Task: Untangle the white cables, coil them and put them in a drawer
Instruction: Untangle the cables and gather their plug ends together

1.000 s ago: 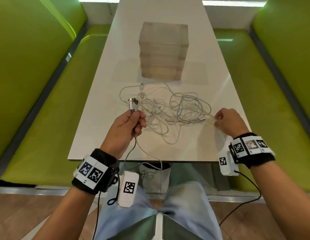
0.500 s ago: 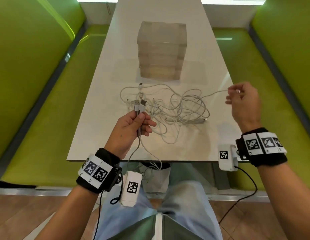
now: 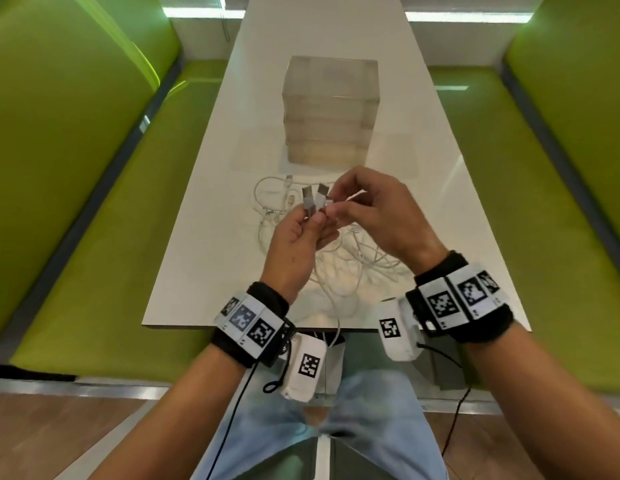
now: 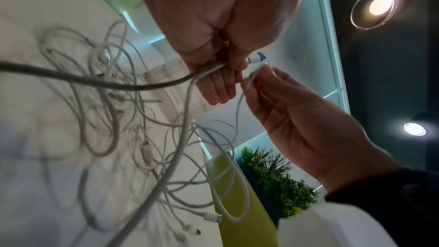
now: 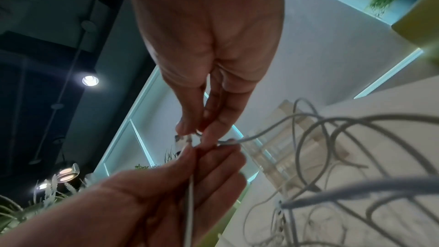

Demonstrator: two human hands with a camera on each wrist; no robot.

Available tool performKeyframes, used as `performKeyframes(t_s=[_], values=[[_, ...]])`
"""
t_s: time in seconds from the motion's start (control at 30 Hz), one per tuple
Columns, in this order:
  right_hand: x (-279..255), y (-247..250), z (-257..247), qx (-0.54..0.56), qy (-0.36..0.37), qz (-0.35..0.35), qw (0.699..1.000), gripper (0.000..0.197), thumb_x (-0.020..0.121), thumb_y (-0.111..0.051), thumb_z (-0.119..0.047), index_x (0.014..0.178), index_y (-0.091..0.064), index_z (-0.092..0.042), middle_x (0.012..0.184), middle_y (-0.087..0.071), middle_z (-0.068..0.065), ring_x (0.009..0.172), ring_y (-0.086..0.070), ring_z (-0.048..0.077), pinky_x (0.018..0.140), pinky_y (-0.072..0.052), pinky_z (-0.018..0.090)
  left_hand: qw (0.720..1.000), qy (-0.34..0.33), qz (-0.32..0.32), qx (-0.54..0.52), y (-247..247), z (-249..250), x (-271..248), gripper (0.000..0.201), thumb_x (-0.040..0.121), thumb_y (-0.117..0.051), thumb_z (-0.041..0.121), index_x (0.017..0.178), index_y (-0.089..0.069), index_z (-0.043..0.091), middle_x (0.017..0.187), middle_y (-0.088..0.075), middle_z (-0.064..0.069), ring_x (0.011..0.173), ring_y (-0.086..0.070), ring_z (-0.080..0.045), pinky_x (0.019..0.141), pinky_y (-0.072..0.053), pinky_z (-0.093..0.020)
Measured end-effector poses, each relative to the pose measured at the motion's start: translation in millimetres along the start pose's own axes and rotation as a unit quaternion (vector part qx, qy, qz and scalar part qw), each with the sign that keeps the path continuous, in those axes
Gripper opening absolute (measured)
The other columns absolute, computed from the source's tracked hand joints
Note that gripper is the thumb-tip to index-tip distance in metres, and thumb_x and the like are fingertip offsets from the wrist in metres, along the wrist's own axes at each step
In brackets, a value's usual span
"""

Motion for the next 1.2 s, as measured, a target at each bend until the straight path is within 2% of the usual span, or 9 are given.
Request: performKeyframes(t_s=[0.1,0.2,0.4,0.53,0.7,0.83,1.03,1.1,1.2], values=[[1.7,-7.0,5.1,0.018,-0.017,0.052,0.998,0.014,0.076,-0.074,-0.010,0.078,-0.060,-0.009,0.077,-0.067,0.011,0.067,-0.067,0.029,0.065,-0.056,0.040,0.999,0.014,0.010,-0.033,-2.9,-5.3,-1.5,0.022,0.100,-0.040,0.008,0.115,-0.055,0.014,0.106,-0.068,-0.008,0.099,-0.068,-0.015,0.092,-0.053,-0.033],[-0.5,-15.8,6.5,0.051,-0.027,0.075,0.996,0.010,0.075,-0.074,-0.009,0.076,-0.064,-0.007,0.073,-0.069,0.012,0.065,-0.067,0.022,0.063,-0.055,0.028,0.999,0.018,0.010,-0.048,-0.7,-9.3,-1.1,0.023,0.099,-0.043,0.006,0.119,-0.054,0.010,0.108,-0.068,-0.012,0.103,-0.067,-0.019,0.094,-0.052,-0.034],[-6.0,-23.7,15.1,0.017,-0.010,0.023,1.000,0.009,0.085,-0.064,-0.012,0.092,-0.068,-0.014,0.093,-0.071,-0.003,0.088,-0.067,0.010,0.078,-0.052,0.022,0.991,0.020,0.062,-0.116,12.8,-7.2,0.4,0.016,0.099,-0.044,0.009,0.109,-0.056,0.002,0.105,-0.070,-0.016,0.097,-0.069,-0.025,0.089,-0.055,-0.035],[-6.1,-22.0,29.7,-0.090,-0.025,-0.023,0.995,0.029,0.081,-0.069,-0.013,0.105,-0.055,-0.021,0.100,-0.059,-0.003,0.080,-0.054,0.008,0.069,-0.043,0.010,0.990,-0.002,0.072,-0.121,20.6,-1.8,2.3,0.017,0.100,-0.041,0.012,0.097,-0.056,0.005,0.103,-0.071,-0.012,0.098,-0.069,-0.025,0.090,-0.054,-0.037],[11.1,-26.6,40.6,-0.242,0.024,-0.049,0.969,0.003,0.086,-0.061,-0.013,0.088,-0.061,-0.014,0.084,-0.063,-0.004,0.081,-0.053,0.013,0.071,-0.042,0.030,0.985,-0.035,0.079,-0.149,25.9,6.1,-1.3,0.023,0.102,-0.035,0.014,0.091,-0.054,0.008,0.088,-0.074,-0.006,0.098,-0.069,-0.024,0.089,-0.052,-0.034],[24.5,-3.9,78.2,-0.324,-0.025,-0.053,0.944,0.013,0.089,-0.053,-0.010,0.086,-0.065,-0.012,0.083,-0.066,-0.003,0.085,-0.060,0.021,0.065,-0.033,0.027,0.974,-0.070,0.094,-0.195,48.5,32.7,2.7,0.027,0.103,-0.029,0.017,0.084,-0.047,0.010,0.063,-0.060,0.001,0.093,-0.070,-0.026,0.092,-0.052,-0.039],[39.8,23.7,70.7,-0.267,-0.028,-0.025,0.963,0.016,0.090,-0.055,-0.012,0.089,-0.071,-0.010,0.085,-0.070,-0.004,0.089,-0.062,0.014,0.075,-0.040,0.018,0.961,-0.092,0.158,-0.205,81.6,40.0,-1.5,0.026,0.103,-0.033,0.019,0.081,-0.045,0.013,0.055,-0.041,0.007,0.050,-0.041,-0.010,0.061,-0.049,-0.027],[35.6,21.8,63.2,-0.226,-0.030,-0.020,0.973,0.016,0.090,-0.056,-0.012,0.090,-0.072,-0.010,0.086,-0.072,-0.002,0.090,-0.065,0.015,0.086,-0.046,0.028,0.967,-0.062,0.177,-0.171,84.5,31.6,-0.7,0.027,0.103,-0.034,0.022,0.080,-0.045,0.014,0.053,-0.036,0.008,0.048,-0.033,-0.008,0.052,-0.039,-0.023],[28.9,7.4,50.6,-0.183,-0.009,-0.028,0.983,0.014,0.088,-0.061,-0.016,0.086,-0.073,-0.010,0.083,-0.073,0.001,0.081,-0.069,0.015,0.085,-0.052,0.039,0.987,-0.006,0.154,-0.049,69.6,14.8,-1.1,0.026,0.102,-0.038,0.025,0.081,-0.049,0.016,0.052,-0.033,0.012,0.048,-0.029,-0.006,0.050,-0.030,-0.022]])
Point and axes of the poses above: each hand's wrist, its own x-axis towards the middle knuckle, its own y-axis out of the back of the hand, z = x × y, the point moved 3 cm from there along x, towards the middle knuckle
